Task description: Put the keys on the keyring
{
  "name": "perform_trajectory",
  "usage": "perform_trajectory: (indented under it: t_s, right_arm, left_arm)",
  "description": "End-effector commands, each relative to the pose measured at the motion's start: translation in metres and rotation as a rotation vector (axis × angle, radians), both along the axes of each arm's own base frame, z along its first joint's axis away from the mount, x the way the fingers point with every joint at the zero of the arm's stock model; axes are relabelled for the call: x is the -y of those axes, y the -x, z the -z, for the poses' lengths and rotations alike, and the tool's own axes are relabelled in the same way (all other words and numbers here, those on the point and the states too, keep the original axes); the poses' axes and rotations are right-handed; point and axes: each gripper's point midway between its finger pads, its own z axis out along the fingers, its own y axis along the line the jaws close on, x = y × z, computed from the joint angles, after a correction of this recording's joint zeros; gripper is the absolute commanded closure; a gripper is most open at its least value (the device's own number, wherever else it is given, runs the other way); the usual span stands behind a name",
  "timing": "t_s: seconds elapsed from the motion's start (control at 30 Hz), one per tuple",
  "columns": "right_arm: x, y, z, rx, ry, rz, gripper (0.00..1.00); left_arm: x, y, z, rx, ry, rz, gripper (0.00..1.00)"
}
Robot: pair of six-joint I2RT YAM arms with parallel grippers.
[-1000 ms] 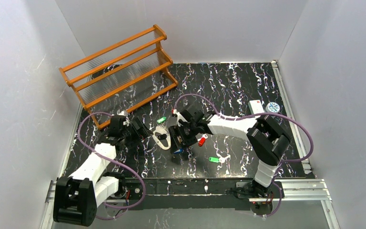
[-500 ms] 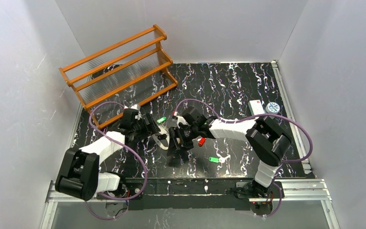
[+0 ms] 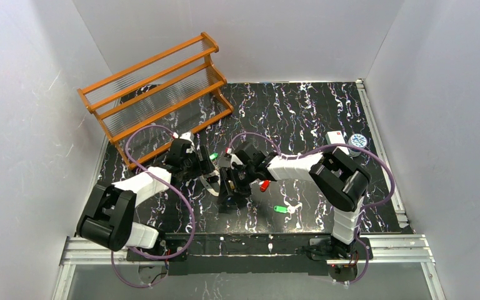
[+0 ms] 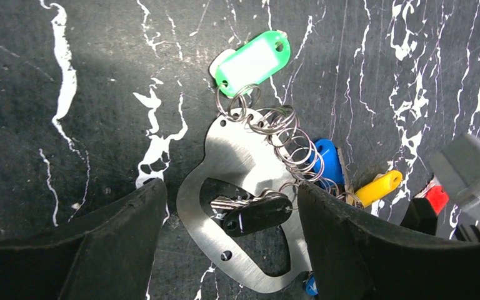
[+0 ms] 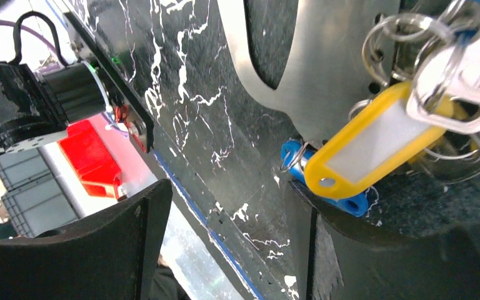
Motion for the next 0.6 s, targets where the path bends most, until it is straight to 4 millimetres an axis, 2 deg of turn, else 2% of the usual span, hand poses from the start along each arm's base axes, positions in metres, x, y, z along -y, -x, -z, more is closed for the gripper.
perform_trajectory:
  t_s: [0.0, 0.13, 0.4, 0.57]
  right_arm:
    - [-0.004, -0.022, 0.001, 0.067, 0.037, 0.033, 0.25]
    - [0.004, -0.04, 0.008, 0.09, 0.076, 0.071, 0.26]
    - [0.028, -0.089, 0.014, 0.127, 0.114, 0.166, 0.26]
    - [0.039, -0.109, 0.015, 0.205, 0.192, 0.185, 0.25]
  left_arm:
    - [0.013, 0.014, 0.011, -0.045, 0.02, 0.069, 0.29]
    - [0.023, 0.025, 0.012, -0.06, 0.081, 0.091, 0.37]
    - [0.033, 0.048, 0.005, -0.049, 0.192, 0.072, 0.42]
    - [0.033, 0.057, 0.004, -0.044, 0.204, 0.064, 0.43]
